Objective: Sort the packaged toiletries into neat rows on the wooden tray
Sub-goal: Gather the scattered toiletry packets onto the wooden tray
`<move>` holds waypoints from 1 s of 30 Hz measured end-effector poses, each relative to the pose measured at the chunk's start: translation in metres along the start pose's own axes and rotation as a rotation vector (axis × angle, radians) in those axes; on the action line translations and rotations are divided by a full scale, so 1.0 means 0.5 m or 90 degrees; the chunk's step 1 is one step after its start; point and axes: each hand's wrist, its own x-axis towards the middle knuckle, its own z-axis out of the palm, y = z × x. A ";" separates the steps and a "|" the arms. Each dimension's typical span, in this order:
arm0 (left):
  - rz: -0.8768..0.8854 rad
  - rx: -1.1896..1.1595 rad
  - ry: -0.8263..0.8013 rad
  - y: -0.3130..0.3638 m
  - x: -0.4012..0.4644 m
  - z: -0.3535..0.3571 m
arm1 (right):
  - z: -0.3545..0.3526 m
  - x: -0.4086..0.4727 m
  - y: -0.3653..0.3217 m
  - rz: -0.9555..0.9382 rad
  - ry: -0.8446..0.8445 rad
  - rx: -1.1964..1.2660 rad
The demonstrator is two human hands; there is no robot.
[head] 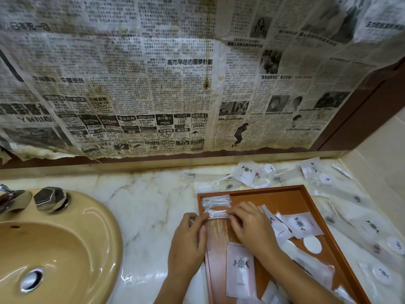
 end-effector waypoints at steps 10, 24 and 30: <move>-0.060 -0.142 0.038 0.029 0.007 -0.019 | -0.133 -0.068 0.069 0.167 0.085 0.094; -0.046 -0.056 -0.079 0.182 0.007 0.100 | -0.177 -0.221 0.157 0.272 0.022 0.019; -0.169 -0.075 -0.124 0.238 0.008 0.141 | -0.192 -0.248 0.190 0.303 -0.020 -0.034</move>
